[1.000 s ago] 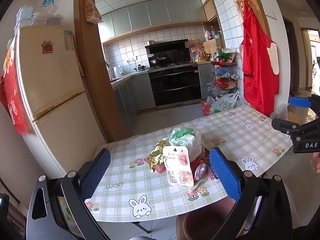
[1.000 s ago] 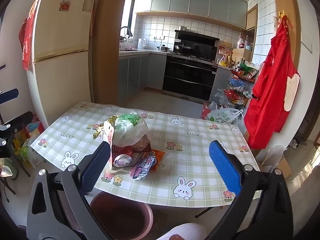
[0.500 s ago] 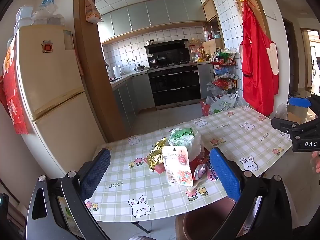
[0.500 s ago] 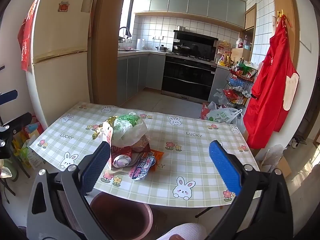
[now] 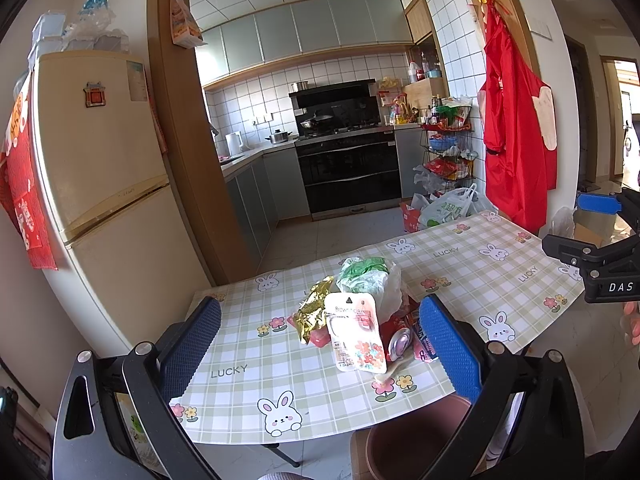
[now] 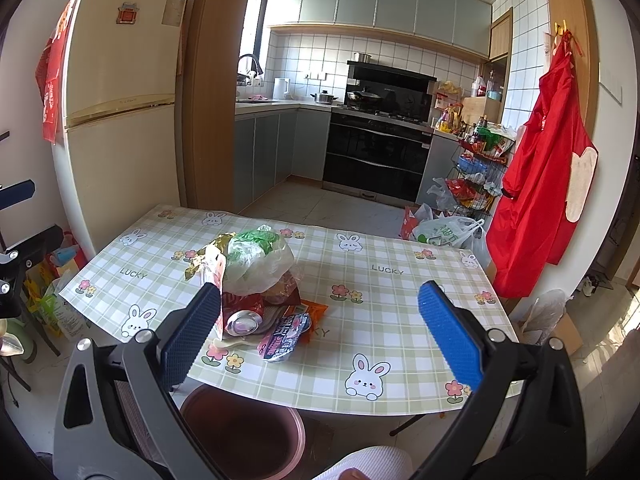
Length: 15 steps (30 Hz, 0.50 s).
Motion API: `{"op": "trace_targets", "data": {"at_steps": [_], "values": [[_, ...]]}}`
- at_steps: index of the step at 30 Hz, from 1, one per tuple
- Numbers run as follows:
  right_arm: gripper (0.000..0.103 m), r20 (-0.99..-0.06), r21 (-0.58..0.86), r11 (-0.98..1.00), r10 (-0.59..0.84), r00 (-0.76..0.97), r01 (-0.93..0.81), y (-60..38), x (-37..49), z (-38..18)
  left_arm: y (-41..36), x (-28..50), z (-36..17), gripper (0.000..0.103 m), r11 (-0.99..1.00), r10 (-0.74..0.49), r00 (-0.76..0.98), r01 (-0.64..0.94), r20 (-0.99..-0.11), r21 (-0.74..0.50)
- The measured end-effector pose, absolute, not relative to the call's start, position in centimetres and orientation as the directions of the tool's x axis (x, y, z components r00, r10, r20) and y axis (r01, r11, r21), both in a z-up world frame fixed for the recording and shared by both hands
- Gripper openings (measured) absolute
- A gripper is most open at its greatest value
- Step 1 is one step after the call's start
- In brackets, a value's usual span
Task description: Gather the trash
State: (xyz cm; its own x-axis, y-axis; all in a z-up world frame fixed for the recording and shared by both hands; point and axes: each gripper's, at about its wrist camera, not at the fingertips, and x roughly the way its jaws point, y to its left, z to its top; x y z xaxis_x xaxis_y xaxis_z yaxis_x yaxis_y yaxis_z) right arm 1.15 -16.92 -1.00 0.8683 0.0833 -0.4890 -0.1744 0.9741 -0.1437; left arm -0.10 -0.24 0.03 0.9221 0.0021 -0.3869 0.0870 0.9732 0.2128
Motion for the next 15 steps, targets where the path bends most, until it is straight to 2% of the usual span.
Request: {"op": "trace_targets", "data": {"at_steps": [15], "values": [[0.097, -0.487, -0.143, 0.974, 0.085, 0.869, -0.176, -16.86, 0.97, -0.87, -0.57, -0.6, 0.29, 0.098, 0.974, -0.001, 0.921, 0.089, -0.389, 0.21]]}}
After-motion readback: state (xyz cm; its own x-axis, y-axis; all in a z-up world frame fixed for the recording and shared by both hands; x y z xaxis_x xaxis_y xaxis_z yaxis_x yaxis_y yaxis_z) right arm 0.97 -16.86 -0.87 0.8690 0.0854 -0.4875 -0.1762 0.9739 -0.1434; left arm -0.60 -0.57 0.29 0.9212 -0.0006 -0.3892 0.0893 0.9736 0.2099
